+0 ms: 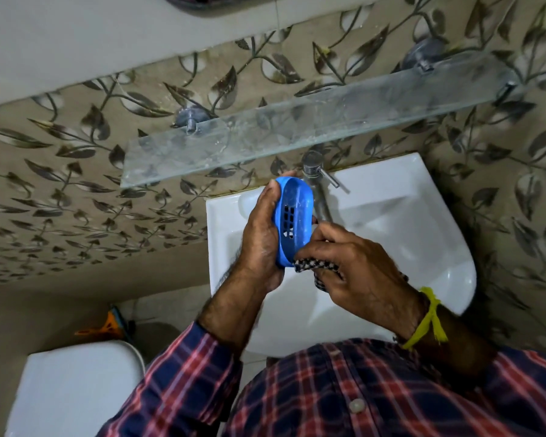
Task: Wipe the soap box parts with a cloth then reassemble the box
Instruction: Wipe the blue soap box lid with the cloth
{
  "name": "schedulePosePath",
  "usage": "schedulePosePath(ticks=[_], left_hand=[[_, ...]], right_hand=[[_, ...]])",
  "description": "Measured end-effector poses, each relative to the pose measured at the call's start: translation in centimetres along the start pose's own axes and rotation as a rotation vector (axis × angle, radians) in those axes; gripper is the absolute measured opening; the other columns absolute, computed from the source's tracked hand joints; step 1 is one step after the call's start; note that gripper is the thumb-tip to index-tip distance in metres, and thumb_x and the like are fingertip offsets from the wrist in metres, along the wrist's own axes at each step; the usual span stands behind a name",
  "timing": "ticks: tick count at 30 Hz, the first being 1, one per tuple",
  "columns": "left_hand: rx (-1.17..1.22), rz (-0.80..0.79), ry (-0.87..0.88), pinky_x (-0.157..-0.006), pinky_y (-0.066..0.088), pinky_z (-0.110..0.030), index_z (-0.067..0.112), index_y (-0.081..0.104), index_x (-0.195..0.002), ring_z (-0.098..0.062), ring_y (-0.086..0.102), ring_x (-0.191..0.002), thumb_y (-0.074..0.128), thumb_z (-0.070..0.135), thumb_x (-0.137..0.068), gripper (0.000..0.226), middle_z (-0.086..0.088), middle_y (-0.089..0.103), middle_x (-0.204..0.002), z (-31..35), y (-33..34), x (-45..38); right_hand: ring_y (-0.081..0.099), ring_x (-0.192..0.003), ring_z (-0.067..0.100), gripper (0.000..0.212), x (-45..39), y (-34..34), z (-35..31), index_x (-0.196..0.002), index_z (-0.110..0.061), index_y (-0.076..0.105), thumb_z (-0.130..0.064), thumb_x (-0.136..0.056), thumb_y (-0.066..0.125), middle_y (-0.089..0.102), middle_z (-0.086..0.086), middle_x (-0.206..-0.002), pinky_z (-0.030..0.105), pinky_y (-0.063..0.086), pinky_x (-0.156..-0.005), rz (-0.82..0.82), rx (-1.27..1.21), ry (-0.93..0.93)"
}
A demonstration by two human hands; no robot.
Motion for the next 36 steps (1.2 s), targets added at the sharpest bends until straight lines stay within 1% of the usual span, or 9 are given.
schedulePosePath(ticks=[8,11,16,18,21,24,29,33,36], left_hand=[[0.054,0.122,-0.083,-0.071,0.054,-0.035,0.023,0.082,-0.084,-0.025,0.064,-0.076,0.054,0.056,-0.095,0.044,-0.009,0.068,-0.088,-0.4,-1.4,-0.1],[0.089,0.142,-0.155,-0.066,0.053,-0.032,0.015,0.079,-0.076,-0.025,0.063,-0.070,0.054,0.056,-0.095,0.052,-0.011,0.064,-0.080,-0.4,-1.2,0.0],[0.046,0.089,-0.205,-0.070,0.053,-0.033,0.011,0.068,-0.102,-0.026,0.066,-0.076,0.045,0.061,-0.098,0.055,-0.012,0.069,-0.087,0.1,-0.8,-0.7],[-0.054,0.042,-0.172,-0.071,0.058,-0.036,0.023,0.062,-0.125,-0.025,0.071,-0.087,0.034,0.071,-0.095,0.064,-0.006,0.073,-0.107,0.2,-0.6,-0.5],[-0.493,-0.030,0.274,-0.106,0.047,-0.048,0.045,0.027,-0.153,-0.020,0.050,-0.137,0.023,0.079,-0.088,0.073,0.007,0.040,-0.158,0.7,-0.4,1.0],[-0.897,-0.173,0.761,-0.123,0.018,-0.052,0.023,0.010,-0.159,-0.024,0.013,-0.155,0.027,0.058,-0.103,0.069,0.000,0.011,-0.169,-0.8,1.2,3.2],[-0.816,-0.136,0.858,-0.120,0.025,-0.055,0.029,0.017,-0.158,-0.031,0.026,-0.150,0.024,0.048,-0.107,0.054,-0.004,0.026,-0.163,0.2,1.5,1.9],[-0.515,-0.182,0.632,-0.108,0.038,-0.064,0.014,0.029,-0.150,-0.047,0.049,-0.128,0.032,0.059,-0.101,0.067,-0.028,0.045,-0.141,-0.8,1.5,1.3],[-0.404,-0.217,0.544,-0.098,0.047,-0.045,0.010,0.030,-0.144,-0.035,0.059,-0.112,0.027,0.047,-0.104,0.054,-0.020,0.055,-0.124,-1.3,1.9,1.8]], right_hand=[[0.062,-0.078,0.019,0.023,0.1,1.0,0.8,-0.107,-0.027,0.072,-0.033,-0.086,0.076,0.054,-0.006,-0.109,0.040,0.054,-0.059,0.009,0.048,-0.055],[0.063,-0.071,0.023,0.017,-0.1,0.6,0.3,-0.099,-0.021,0.072,-0.017,-0.083,0.074,0.060,-0.001,-0.103,0.037,0.051,-0.052,0.140,0.103,-0.144],[0.068,-0.081,0.029,0.028,-0.2,0.0,0.2,-0.099,-0.013,0.070,-0.003,-0.073,0.073,0.064,0.001,-0.102,0.040,0.055,-0.061,0.267,0.080,-0.182],[0.065,-0.086,0.023,0.017,-0.7,-0.3,1.1,-0.095,-0.011,0.069,-0.010,-0.080,0.075,0.063,-0.001,-0.098,0.039,0.054,-0.069,0.275,-0.072,-0.103],[0.063,-0.084,0.017,0.012,-1.6,-1.2,3.5,-0.086,-0.006,0.068,-0.015,-0.083,0.076,0.063,0.001,-0.087,0.030,0.051,-0.077,0.295,-0.323,0.091],[0.065,-0.075,0.012,0.008,-2.2,-1.4,4.8,-0.084,-0.006,0.071,-0.010,-0.084,0.077,0.066,0.009,-0.081,0.028,0.051,-0.071,0.235,-0.563,0.236],[0.071,-0.077,0.026,0.011,-2.5,-0.5,4.9,-0.093,0.000,0.072,-0.004,-0.085,0.075,0.075,0.019,-0.086,0.042,0.059,-0.075,0.169,-0.990,0.335],[0.070,-0.093,0.046,0.016,-2.4,-0.2,4.3,-0.100,0.003,0.071,-0.006,-0.086,0.074,0.072,0.028,-0.097,0.059,0.057,-0.087,0.162,-1.017,0.341],[0.069,-0.092,0.042,0.015,-2.0,-0.2,3.7,-0.099,0.001,0.071,-0.010,-0.089,0.073,0.071,0.025,-0.094,0.058,0.058,-0.084,0.163,-0.918,0.281]])
Point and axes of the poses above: each hand's wrist, its own x-axis away from the middle knuckle, its own y-axis out of the palm, z = x × y, the point moved 9 cm from there along -x, towards the middle knuckle
